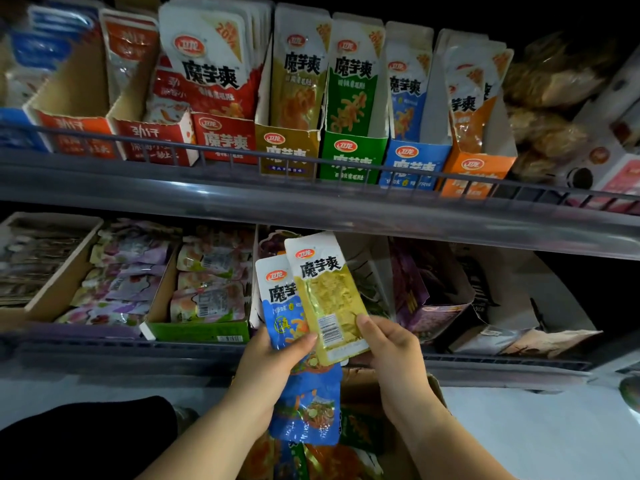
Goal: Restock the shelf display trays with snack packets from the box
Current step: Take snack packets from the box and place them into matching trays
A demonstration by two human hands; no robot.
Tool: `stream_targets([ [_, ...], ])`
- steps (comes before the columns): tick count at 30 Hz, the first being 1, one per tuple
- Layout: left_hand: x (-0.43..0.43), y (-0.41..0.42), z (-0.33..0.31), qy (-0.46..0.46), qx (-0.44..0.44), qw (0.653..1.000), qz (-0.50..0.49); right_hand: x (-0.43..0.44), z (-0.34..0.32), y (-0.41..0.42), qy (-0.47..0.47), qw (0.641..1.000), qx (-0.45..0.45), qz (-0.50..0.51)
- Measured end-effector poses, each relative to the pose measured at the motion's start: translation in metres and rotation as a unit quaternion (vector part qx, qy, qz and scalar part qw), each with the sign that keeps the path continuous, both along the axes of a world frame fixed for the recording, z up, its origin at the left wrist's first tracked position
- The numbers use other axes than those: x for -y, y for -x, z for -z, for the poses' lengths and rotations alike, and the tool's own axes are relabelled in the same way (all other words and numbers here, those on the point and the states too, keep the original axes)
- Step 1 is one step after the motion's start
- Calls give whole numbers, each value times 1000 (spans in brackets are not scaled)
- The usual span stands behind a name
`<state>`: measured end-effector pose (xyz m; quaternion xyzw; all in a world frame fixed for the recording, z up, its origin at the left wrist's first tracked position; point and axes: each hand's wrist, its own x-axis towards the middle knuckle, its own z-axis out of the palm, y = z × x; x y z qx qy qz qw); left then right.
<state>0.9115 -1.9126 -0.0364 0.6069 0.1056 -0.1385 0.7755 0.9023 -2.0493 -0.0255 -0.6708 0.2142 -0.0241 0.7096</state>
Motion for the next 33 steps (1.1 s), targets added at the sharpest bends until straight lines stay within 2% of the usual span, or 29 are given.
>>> stream_targets([
  [3, -3, -2, -2, -7, 4, 1000, -9, 7, -3, 1, 19, 994, 57, 96],
  [5, -5, -3, -3, -17, 9, 1000, -9, 12, -7, 4, 81, 983, 104, 128],
  [10, -2, -3, -3, -25, 7, 1000, -5, 0, 2, 11, 227, 956, 179, 49],
  [13, 0, -3, -5, -5, 9, 1000, -2, -8, 20, 11, 322, 907, 271, 11],
  [17, -2, -2, -11, 17, 14, 1000, 6, -13, 27, 12, 440, 828, 347, -19],
  [19, -3, -1, -12, 29, 0, 1000, 11, -14, 30, 12, 480, 791, 377, -35],
  [21, -5, -1, -10, 42, -24, 999, 4, -17, 34, 11, 512, 773, 373, -37],
  [24, -8, 0, -11, 60, -48, 997, 14, -17, 38, 11, 503, 775, 378, -51],
  [29, -12, 1, -14, 18, 29, 999, 9, -19, 29, 16, 478, 784, 380, -112],
  [31, -12, 0, -14, -3, 44, 999, 4, -19, 25, 19, 438, 811, 369, -122],
  [33, -12, 0, -15, -26, 68, 997, 8, -19, 14, 20, 365, 868, 325, -93],
])
